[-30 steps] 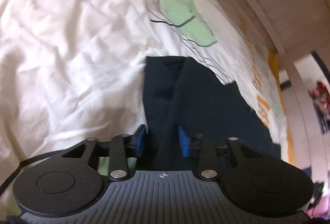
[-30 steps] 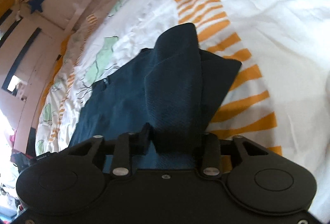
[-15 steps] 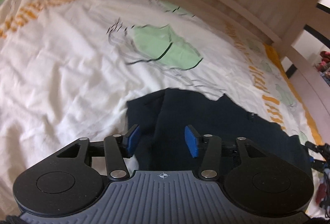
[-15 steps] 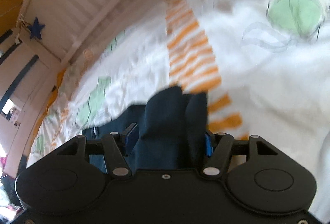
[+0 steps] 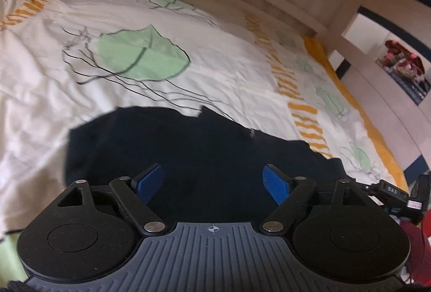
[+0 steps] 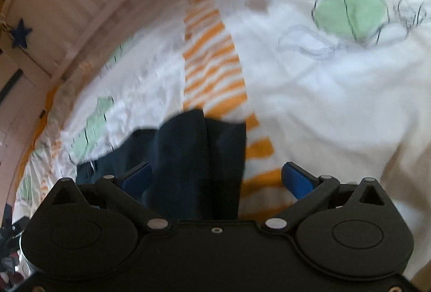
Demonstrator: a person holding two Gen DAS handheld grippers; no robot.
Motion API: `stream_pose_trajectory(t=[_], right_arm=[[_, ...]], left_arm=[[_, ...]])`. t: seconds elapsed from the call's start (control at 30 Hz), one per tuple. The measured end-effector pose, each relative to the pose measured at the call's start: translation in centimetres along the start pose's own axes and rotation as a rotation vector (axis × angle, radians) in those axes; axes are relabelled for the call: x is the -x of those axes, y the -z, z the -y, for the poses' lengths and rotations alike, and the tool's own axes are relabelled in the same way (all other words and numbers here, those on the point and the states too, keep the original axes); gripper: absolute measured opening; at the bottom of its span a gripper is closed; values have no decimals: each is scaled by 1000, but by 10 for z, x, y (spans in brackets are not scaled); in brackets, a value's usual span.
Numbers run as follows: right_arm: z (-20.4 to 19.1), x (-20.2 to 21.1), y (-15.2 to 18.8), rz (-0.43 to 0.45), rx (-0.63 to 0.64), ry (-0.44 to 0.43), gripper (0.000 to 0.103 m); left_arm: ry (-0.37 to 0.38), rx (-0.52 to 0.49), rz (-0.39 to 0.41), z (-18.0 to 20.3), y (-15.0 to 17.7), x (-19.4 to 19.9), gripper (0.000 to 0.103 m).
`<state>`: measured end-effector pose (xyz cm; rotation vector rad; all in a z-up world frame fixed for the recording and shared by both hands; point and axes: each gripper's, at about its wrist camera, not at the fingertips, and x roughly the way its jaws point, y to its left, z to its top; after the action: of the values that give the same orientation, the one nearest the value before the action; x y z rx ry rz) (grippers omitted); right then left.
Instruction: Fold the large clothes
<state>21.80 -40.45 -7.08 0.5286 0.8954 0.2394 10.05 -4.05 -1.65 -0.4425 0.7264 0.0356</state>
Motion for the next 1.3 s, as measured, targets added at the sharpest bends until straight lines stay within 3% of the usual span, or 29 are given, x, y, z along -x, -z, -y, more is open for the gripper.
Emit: stream_pose_trajectory(t=[0.1,0.47,0.63,0.77,1.2,1.3], right_arm=[[-3,-3,2,-10,32,13,103],[-10,-7,7,-23,54,38,103],[-12,-9,6,-29,56,51,103],[-14,-10,6,-38,58,63,103],[-20,-16,4,-58,71,95,103],[-22,-18,2,-112,96,73,103]], left_arm=[[1,-13,-6,17,5,-15,88],[-89,-120,-61,60,18,-73,88],[-131,-181,-79,67,31,-92,101],[-175,-268,-55,76,44,-95,103],[-156,-282,-50,71,48,-101,103],[-149,-280,-50,69,48,-101,103]])
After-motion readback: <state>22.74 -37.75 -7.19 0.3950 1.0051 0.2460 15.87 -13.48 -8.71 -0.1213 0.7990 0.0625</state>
